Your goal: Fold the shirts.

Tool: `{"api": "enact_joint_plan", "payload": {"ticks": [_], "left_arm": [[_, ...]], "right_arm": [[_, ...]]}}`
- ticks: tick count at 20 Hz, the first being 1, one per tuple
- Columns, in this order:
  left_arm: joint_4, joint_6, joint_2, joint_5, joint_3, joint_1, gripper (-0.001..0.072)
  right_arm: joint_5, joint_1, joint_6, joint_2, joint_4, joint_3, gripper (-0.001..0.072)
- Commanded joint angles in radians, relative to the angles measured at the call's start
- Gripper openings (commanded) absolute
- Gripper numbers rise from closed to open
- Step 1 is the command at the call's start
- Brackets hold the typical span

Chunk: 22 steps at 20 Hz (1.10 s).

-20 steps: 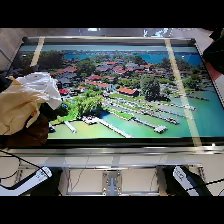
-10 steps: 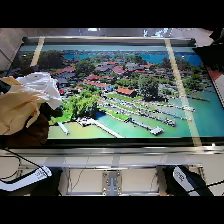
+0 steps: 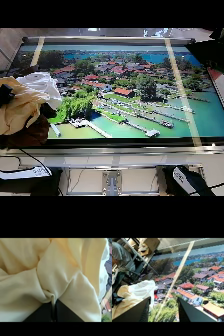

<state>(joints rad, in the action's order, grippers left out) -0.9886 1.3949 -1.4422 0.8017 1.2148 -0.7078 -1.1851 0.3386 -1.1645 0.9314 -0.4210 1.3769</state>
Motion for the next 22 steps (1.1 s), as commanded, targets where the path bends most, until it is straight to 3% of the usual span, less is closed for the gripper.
{"api": "enact_joint_plan", "payload": {"ticks": [1,4,6,10,13,18,22], "left_arm": [[0.041,0.012,-0.019,-0.032,0.001,0.000,0.0012],[0.141,0.011,0.024,-0.028,0.003,-0.002,0.0012],[0.251,-0.078,0.103,-0.012,0.003,0.001,0.0012],[0.524,-0.301,0.325,0.205,0.003,0.034,0.0012],[0.546,-0.303,0.455,0.342,0.003,0.138,0.0011],[0.552,-0.303,0.499,0.357,0.002,0.553,0.0011],[0.532,-0.303,0.385,0.225,0.002,0.931,0.0011]], "right_arm": [[0.018,-0.005,-0.024,0.001,0.008,0.001,0.0393],[0.019,-0.005,-0.032,0.001,0.029,0.001,0.0393],[0.018,-0.005,-0.032,0.000,0.094,0.005,0.0393],[-0.008,-0.005,-0.032,0.000,0.159,0.104,0.0392],[-0.054,-0.005,-0.031,0.000,0.158,0.241,0.0393],[-0.143,-0.005,-0.031,0.000,0.140,0.474,0.0392],[-0.192,-0.005,-0.031,0.000,0.024,0.586,0.0393]]}}
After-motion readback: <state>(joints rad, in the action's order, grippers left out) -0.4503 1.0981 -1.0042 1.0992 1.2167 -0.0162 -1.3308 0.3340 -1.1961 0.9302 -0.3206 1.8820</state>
